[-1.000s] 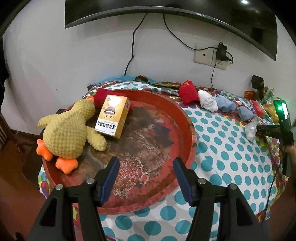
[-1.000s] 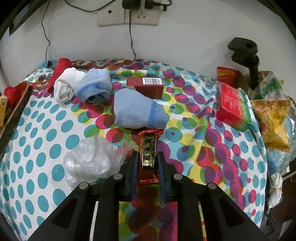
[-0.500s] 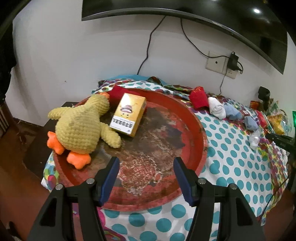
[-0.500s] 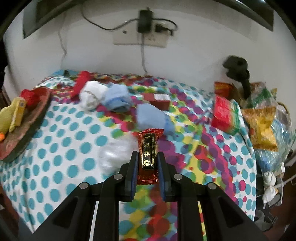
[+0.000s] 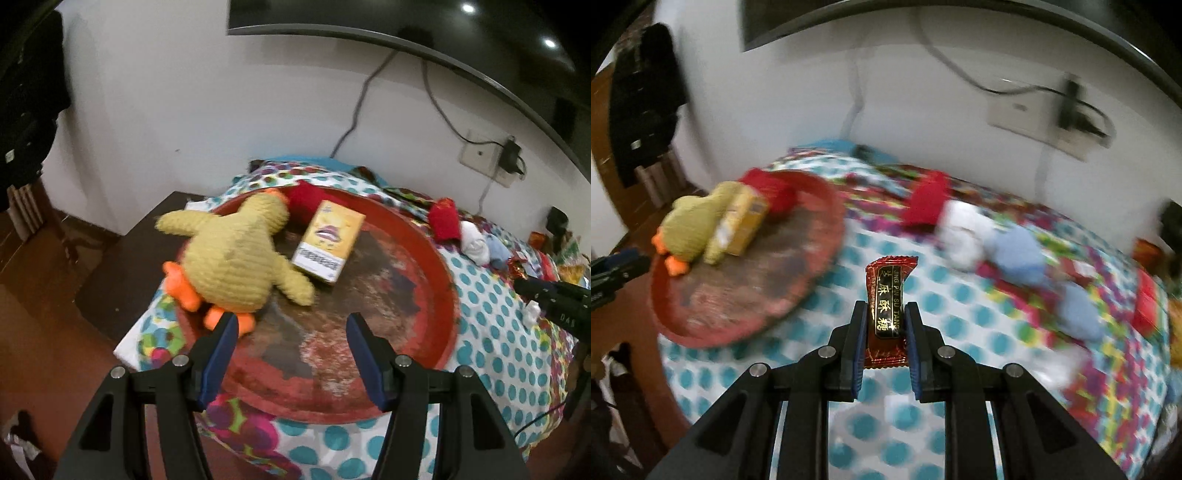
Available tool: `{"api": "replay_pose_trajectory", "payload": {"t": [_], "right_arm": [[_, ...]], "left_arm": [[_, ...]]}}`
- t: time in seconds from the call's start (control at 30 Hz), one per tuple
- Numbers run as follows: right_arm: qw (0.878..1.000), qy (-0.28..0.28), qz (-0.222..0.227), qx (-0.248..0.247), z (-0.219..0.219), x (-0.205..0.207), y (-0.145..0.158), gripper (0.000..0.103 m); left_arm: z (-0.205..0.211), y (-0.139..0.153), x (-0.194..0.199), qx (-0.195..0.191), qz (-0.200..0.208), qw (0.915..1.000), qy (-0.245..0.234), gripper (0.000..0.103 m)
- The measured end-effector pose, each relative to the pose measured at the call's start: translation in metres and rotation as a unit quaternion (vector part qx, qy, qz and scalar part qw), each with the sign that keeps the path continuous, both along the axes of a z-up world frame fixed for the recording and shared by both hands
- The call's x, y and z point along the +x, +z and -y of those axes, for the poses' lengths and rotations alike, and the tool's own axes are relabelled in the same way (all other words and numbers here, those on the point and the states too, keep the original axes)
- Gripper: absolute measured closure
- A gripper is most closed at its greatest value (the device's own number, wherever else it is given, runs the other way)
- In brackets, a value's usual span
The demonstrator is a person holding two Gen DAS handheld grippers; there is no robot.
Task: Organize objects
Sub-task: 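Carry the gold-and-red candy bar over the red tray with the right tool, then lower the candy bar onto the tray and open the right tool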
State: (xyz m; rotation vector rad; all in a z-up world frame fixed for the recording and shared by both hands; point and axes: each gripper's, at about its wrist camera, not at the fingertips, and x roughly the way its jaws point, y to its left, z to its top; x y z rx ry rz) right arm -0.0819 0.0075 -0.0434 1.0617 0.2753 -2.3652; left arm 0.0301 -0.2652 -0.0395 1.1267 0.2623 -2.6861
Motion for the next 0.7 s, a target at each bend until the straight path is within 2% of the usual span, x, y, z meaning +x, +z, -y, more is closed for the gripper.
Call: {"api": "replay_pose_trajectory", "payload": {"t": [0.17,0.33,0.7], "right_arm": [[0.999,0.044,0.004,0.002,0.06,-0.006,-0.003,0.085],[0.998,0.062,0.019,0.013,0.108,-0.028,-0.016,0.085],[0.996,0.042,0.065,0.054,0.168,-0.088,-0.057,0.085]], "left_arm": [[0.024,-0.003,0.002,0.025,0.007,0.9991,0.033,0.041],[0.033,-0.007,0.002,0.04,0.01,0.9985,0.036,0.041],[0.047,-0.018,0.003,0.073,0.01,0.9967,0.033,0.041]]}}
